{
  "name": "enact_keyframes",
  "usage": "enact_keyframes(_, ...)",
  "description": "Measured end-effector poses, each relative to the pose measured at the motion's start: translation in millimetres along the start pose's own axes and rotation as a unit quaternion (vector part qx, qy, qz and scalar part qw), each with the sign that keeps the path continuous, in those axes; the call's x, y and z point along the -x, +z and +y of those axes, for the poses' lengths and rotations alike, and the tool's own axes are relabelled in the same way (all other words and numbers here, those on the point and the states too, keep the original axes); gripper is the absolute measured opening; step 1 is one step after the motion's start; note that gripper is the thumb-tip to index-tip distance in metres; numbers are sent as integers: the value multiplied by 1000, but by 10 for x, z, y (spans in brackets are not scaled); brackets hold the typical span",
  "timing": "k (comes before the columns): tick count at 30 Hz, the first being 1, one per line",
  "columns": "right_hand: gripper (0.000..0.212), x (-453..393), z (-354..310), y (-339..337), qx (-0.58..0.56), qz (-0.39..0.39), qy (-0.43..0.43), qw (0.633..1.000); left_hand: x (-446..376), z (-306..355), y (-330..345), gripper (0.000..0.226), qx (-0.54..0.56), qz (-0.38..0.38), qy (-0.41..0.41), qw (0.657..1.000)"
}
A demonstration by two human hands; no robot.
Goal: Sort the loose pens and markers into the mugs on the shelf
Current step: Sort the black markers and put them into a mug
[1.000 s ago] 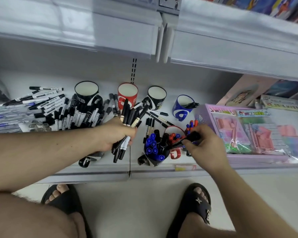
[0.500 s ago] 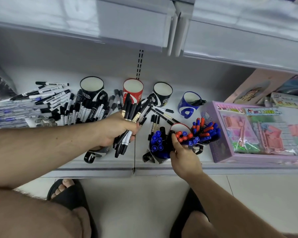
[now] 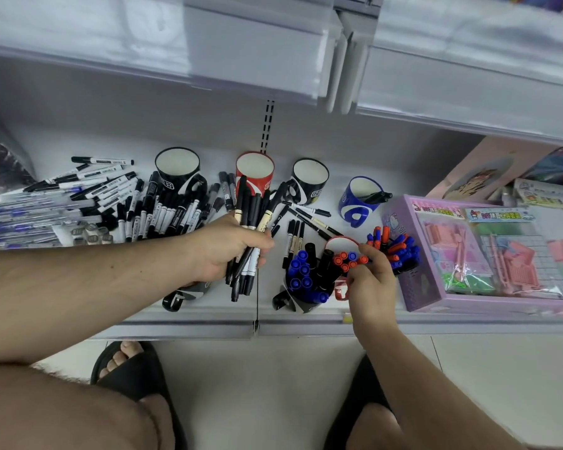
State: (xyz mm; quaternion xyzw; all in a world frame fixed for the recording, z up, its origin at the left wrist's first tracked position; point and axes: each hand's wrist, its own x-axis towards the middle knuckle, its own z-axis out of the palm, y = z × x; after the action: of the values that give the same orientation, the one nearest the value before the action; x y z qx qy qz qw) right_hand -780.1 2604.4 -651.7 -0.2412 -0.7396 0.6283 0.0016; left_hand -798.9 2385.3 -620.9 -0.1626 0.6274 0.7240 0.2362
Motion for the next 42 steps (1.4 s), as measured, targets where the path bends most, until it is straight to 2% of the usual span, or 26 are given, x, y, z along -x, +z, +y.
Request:
enact_keyframes(3, 37, 112, -104, 207, -26, -55, 3, 998, -45, -30, 9, 12, -3, -12, 1, 1000)
enact_keyframes(5, 23, 181, -212, 321, -39, -103, -5, 994, -48, -58, 5, 9, -37, -19, 15, 999)
enact_keyframes(7, 11, 247, -332, 403, -50, -161, -13, 986, -29, -85, 4, 12, -81, -63, 43, 994)
enact_keyframes(9, 19, 309, -424, 469, -27, -215, -23, 976, 23, -105, 13, 15, -102, -129, 73, 984)
enact_keyframes(12, 20, 367, -503, 570, -2, -264, -37, 964, 94, -108, -22, 19, -95, -180, 90, 975)
enact_keyframes(17, 14, 369, -514, 695, 35, -310, -67, 948, 213, -108, -231, 4, -22, -218, 38, 975)
enact_keyframes(22, 9, 378, -473, 875, 36, -322, -34, 946, 276, -193, -380, 12, 4, -184, 27, 983)
enact_keyframes(26, 8, 360, -462, 974, 29, -303, 19, 952, 286, -244, -481, 21, 27, -110, 8, 994)
enact_keyframes(30, 9, 373, -465, 1060, 2, -309, 37, 950, 283, -258, -548, 19, 56, -77, -33, 995)
enact_keyframes(32, 18, 363, -454, 1105, 8, -299, 28, 954, 286, -249, -572, 20, 63, -93, -35, 993)
enact_keyframes(34, 25, 296, -461, 1134, 28, -248, 11, 968, 304, -240, -577, 18, 62, -102, -35, 992)
enact_keyframes(37, 26, 183, -547, 1141, 4, -182, -6, 983, 295, -264, -584, 10, 30, -71, -9, 997)
enact_keyframes(39, 21, 200, -570, 1169, -3, -200, -22, 980, 264, -297, -595, 2, -12, -25, 21, 999)
enact_keyframes(42, 19, 325, -501, 1243, 76, -270, -79, 956, 244, -311, -595, 9, -54, 1, 63, 997)
